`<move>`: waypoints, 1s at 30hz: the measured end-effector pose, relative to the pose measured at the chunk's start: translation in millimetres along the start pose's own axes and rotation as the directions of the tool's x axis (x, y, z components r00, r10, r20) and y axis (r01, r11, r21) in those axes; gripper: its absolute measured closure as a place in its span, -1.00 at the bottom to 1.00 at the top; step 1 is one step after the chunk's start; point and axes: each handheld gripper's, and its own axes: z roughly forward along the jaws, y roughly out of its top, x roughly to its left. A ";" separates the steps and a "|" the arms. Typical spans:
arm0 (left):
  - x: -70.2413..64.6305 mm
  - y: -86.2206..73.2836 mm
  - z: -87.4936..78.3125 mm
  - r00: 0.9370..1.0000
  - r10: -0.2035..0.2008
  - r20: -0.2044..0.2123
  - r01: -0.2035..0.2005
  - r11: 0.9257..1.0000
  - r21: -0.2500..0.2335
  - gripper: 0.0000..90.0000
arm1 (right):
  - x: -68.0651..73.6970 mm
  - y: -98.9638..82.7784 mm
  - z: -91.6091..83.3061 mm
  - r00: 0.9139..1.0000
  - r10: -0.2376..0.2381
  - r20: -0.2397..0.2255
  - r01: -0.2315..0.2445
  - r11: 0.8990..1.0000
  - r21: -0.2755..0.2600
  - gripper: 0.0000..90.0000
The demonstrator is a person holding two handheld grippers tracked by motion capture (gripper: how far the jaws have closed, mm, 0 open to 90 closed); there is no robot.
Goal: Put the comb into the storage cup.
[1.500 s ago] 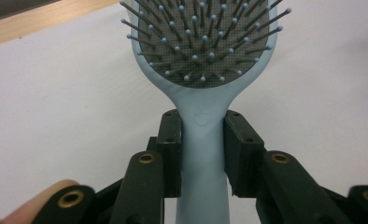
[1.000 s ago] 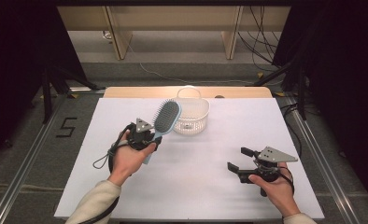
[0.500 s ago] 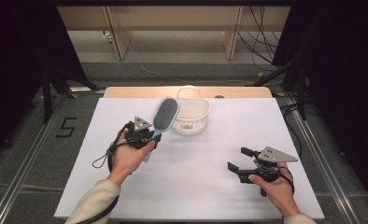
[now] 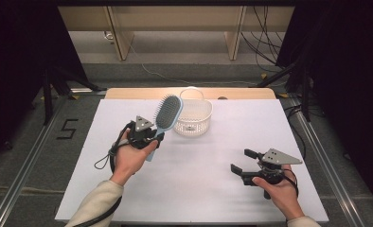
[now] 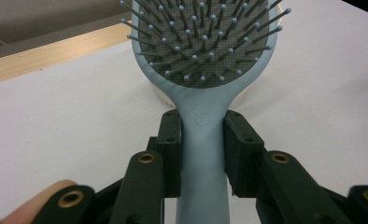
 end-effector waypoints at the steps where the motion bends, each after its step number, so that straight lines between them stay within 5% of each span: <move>1: 0.0 0.0 0.0 1.000 0.000 0.000 0.000 1.000 0.000 0.55 | 0.0 0.0 0.0 1.000 0.001 0.000 -0.001 1.000 -0.001 -0.65; 30: 4.7 1.2 7.1 1.000 -0.005 0.013 0.005 0.999 -0.042 0.55 | -0.3 -0.3 -0.3 1.000 0.003 0.000 -0.003 1.000 0.000 -0.65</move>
